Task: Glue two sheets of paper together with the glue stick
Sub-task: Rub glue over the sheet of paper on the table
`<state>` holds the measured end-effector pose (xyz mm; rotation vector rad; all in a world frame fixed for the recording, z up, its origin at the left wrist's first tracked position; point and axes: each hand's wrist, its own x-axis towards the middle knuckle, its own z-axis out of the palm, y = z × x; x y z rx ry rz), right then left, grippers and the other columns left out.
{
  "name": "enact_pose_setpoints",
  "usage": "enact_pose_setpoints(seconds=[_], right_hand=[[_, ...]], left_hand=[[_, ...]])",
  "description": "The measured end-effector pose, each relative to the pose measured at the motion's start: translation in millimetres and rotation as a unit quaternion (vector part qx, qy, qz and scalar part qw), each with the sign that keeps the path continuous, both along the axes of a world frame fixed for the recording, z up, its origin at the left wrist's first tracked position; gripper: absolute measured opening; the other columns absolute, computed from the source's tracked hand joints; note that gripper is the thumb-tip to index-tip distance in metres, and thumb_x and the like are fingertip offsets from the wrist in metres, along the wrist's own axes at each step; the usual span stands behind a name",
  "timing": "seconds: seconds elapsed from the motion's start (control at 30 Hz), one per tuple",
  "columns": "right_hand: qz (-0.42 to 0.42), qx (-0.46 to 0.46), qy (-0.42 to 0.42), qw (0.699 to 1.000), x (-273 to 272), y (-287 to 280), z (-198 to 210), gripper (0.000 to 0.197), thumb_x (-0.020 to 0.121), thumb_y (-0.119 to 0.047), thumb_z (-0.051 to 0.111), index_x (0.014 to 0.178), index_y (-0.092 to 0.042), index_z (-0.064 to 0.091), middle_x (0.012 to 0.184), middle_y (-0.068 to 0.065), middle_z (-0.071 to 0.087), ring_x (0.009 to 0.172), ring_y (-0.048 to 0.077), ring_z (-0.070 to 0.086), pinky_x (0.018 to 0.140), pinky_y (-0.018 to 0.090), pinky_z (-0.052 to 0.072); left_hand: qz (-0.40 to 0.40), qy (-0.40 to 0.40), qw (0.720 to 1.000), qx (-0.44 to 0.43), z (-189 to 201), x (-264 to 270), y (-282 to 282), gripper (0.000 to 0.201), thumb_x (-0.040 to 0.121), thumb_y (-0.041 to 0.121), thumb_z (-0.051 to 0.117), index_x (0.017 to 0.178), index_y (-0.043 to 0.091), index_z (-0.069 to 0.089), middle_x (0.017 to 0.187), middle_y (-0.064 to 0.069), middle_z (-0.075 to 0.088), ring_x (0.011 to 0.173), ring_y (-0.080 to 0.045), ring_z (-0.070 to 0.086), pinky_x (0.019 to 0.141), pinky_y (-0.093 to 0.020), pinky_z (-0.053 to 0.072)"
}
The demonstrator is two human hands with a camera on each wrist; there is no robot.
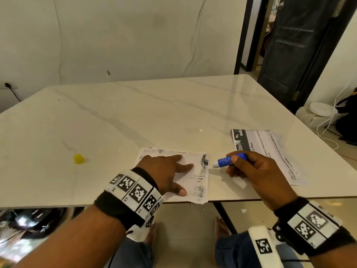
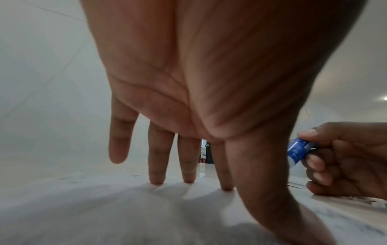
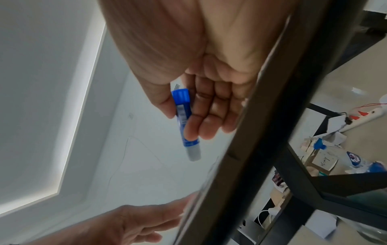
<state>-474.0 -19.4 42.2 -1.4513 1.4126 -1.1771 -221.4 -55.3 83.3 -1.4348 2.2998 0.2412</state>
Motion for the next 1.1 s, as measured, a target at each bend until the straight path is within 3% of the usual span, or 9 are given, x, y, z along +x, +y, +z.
enact_pose_setpoints(seconds=[0.2,0.3,0.4,0.5,0.57,0.67,0.87,0.97,1.1], right_hand=[[0.038,-0.029,0.19,0.981,19.5,-32.7,49.6,0.019,0.089,-0.032,0.068,0.106,-0.029,0.075,0.084,-0.01,0.075,0.081,0.009,0.071,0.083,0.03,0.057],[0.055,-0.02,0.267,0.962,42.1,-55.2,61.2,0.016,0.086,-0.032,0.069,0.098,-0.026,0.076,0.086,-0.005,0.075,0.083,0.018,0.07,0.083,0.041,0.058],[0.039,-0.004,0.321,0.946,55.2,-68.4,66.6,0.019,0.086,-0.03,0.067,0.1,-0.021,0.075,0.091,0.002,0.074,0.086,0.02,0.068,0.076,0.033,0.054],[-0.014,0.014,0.246,0.969,51.4,-74.9,64.7,0.017,0.087,-0.023,0.065,0.099,-0.015,0.074,0.086,0.007,0.074,0.079,0.023,0.068,0.074,0.04,0.058],[-0.02,0.032,0.193,0.981,50.2,-73.5,60.4,0.014,0.088,-0.021,0.063,0.097,-0.016,0.074,0.081,0.007,0.074,0.068,0.018,0.065,0.064,0.036,0.057],[0.009,0.017,0.233,0.972,53.0,-70.4,52.0,0.014,0.09,-0.023,0.064,0.096,-0.019,0.075,0.075,-0.004,0.071,0.062,0.007,0.061,0.062,0.025,0.05],[0.059,0.015,0.284,0.957,63.1,-70.5,45.8,0.017,0.087,-0.023,0.064,0.096,-0.016,0.076,0.08,-0.002,0.071,0.072,0.015,0.063,0.077,0.035,0.054],[0.056,0.006,0.309,0.949,64.0,-71.1,44.2,0.018,0.087,-0.024,0.064,0.096,-0.013,0.075,0.086,0.006,0.073,0.082,0.025,0.066,0.078,0.038,0.053],[0.035,0.014,0.32,0.947,56.5,-72.3,45.2,0.02,0.087,-0.025,0.064,0.096,-0.01,0.075,0.088,0.011,0.074,0.086,0.029,0.068,0.08,0.041,0.054]], left_hand=[[0.023,-0.007,0.999,-0.025,-7.6,-5.0,1.2,0.09,0.08,0.077,0.051,0.152,0.053,0.005,0.166,0.015,0.011,0.145,-0.027,0.036,0.111,-0.056,0.034],[0.037,-0.009,0.999,-0.019,-7.6,-4.4,1.2,0.095,0.078,0.08,0.05,0.153,0.051,0.001,0.165,0.016,0.011,0.144,-0.028,0.037,0.11,-0.056,0.037],[0.032,-0.008,0.999,-0.005,-5.1,-2.1,-0.1,0.095,0.077,0.083,0.046,0.153,0.05,0.001,0.165,0.016,0.012,0.144,-0.028,0.036,0.11,-0.055,0.038],[0.029,0.014,0.999,0.01,-2.0,1.9,-2.0,0.089,0.078,0.084,0.039,0.153,0.052,0.006,0.164,0.018,0.014,0.145,-0.027,0.035,0.112,-0.05,0.037],[0.026,0.029,0.999,0.009,-0.5,4.1,-2.7,0.083,0.079,0.085,0.032,0.152,0.053,0.009,0.164,0.02,0.014,0.146,-0.026,0.034,0.112,-0.048,0.036],[0.02,0.024,0.999,0.017,0.1,4.7,-4.6,0.086,0.078,0.086,0.03,0.153,0.052,0.008,0.164,0.018,0.014,0.143,-0.026,0.039,0.11,-0.046,0.039],[0.031,0.004,0.999,0.031,1.4,0.2,-4.2,0.087,0.081,0.084,0.036,0.154,0.05,0.003,0.165,0.017,0.009,0.143,-0.025,0.037,0.111,-0.038,0.039],[0.056,0.031,0.996,0.053,4.3,-2.2,-4.9,0.063,0.095,0.068,0.022,0.154,0.051,0.006,0.165,0.019,0.004,0.149,-0.024,0.028,0.115,-0.038,0.03],[0.056,0.034,0.997,0.031,3.0,1.3,-6.8,0.055,0.101,0.042,0.027,0.152,0.054,0.011,0.164,0.021,0.011,0.144,-0.025,0.036,0.113,-0.039,0.036]])
